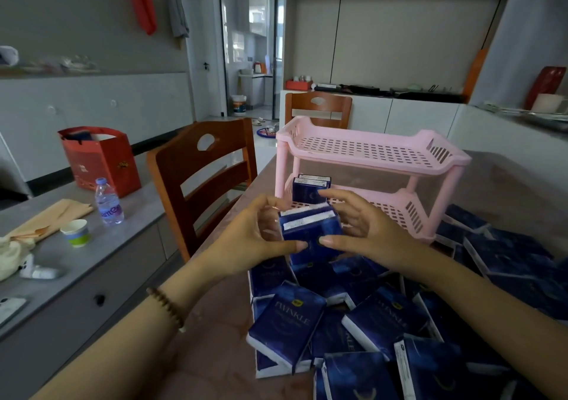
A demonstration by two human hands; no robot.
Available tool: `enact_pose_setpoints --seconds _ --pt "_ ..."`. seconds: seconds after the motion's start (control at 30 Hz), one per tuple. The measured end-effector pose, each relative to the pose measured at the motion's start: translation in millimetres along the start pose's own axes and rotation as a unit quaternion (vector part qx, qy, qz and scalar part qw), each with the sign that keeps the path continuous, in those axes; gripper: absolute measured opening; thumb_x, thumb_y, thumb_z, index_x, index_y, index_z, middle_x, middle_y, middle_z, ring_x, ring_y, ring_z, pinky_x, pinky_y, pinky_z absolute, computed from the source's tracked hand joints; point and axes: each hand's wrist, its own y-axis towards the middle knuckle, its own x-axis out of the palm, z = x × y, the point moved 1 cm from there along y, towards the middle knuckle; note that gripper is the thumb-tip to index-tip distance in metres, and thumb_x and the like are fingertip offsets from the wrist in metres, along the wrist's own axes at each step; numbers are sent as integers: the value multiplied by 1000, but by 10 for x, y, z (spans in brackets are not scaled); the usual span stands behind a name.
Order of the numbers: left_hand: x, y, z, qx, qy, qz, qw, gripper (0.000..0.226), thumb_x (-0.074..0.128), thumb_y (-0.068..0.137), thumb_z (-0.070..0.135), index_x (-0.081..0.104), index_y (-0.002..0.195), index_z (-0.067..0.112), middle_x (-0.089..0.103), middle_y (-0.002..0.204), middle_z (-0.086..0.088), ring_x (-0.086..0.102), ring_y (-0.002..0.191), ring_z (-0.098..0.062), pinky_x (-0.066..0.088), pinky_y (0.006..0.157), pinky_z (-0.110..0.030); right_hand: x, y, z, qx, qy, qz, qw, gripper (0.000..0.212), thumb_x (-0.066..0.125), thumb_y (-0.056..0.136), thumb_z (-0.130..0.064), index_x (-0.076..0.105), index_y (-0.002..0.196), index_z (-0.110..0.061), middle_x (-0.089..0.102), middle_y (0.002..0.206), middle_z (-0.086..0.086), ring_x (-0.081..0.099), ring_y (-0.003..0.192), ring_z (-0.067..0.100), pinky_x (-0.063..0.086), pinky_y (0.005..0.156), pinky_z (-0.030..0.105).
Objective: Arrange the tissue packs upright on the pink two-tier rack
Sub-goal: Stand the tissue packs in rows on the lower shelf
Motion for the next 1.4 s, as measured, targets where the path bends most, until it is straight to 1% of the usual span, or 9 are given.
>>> enact_pose_setpoints --seconds 0.1,0.3,0.43,0.57,0.77,0.97,1.13,1.27,1.4 --pt "22 -5 -67 6 53 -31 998 43 75 74 7 51 109 12 65 112 2 65 102 -11 57 81 -28 3 -17 22 -8 -119 -33 992 56 75 75 -27 50 125 -37 57 124 -20 52 115 -7 45 96 16" --pt "48 19 -141 25 72 -40 996 45 73 77 16 54 118 18 64 116 3 63 105 -11 54 88 -29 -8 -21 8 9 -93 -38 995 44 78 72 -15 60 110 -28 66 111 -13 63 101 -1 50 83 14" --pt "-5 53 -83 51 71 103 991 39 60 80 41 54 116 29 58 110 11 58 100 -7 51 82 -22 -115 17 -31 25 -47 28 998 45 76 66 -29 61 108 -28 68 109 -12 64 100 2 54 84 19" --pt "-71 141 -110 5 69 213 974 37 47 91 40 47 126 29 50 113 17 51 100 1 40 74 -11 -252 157 99 64 -35 106 992 45 75 75 -21 58 116 -25 61 115 -13 56 104 0 46 87 17" --pt "-5 199 -299 -92 46 106 989 50 27 97 45 28 145 31 34 139 15 27 119 2 20 100 -22 -381 575 344 129 -68 136 980 57 76 75 -25 51 125 -16 57 125 2 55 113 19 47 98 37" --pt "-13 206 -430 -114 29 72 990 72 25 80 64 27 146 35 29 153 9 32 138 -15 22 117 -46 -353 894 393 104 -104 106 983 39 74 77 -11 55 110 -16 62 92 -8 55 80 0 42 64 6" --pt "-14 227 -436 -92 37 82 992 58 22 92 50 28 146 29 28 152 11 23 131 3 11 109 -19 -323 1001 580 90 -110 122 982 42 75 75 -7 55 111 -11 59 86 -10 55 73 0 46 60 9" --pt "-27 237 -463 -94 38 78 992 70 21 83 58 27 147 30 26 154 10 24 138 -3 12 110 -20 -291 1071 705 97 -121 140 978 49 76 74 -8 50 115 -4 54 89 -9 52 72 1 43 55 4" --pt "-15 229 -445 -96 20 75 992 53 22 95 47 28 146 32 36 141 16 32 126 2 21 102 -17 -266 1137 771 94 -139 149 975 52 78 73 -12 46 114 -4 53 99 2 52 76 7 44 64 15"
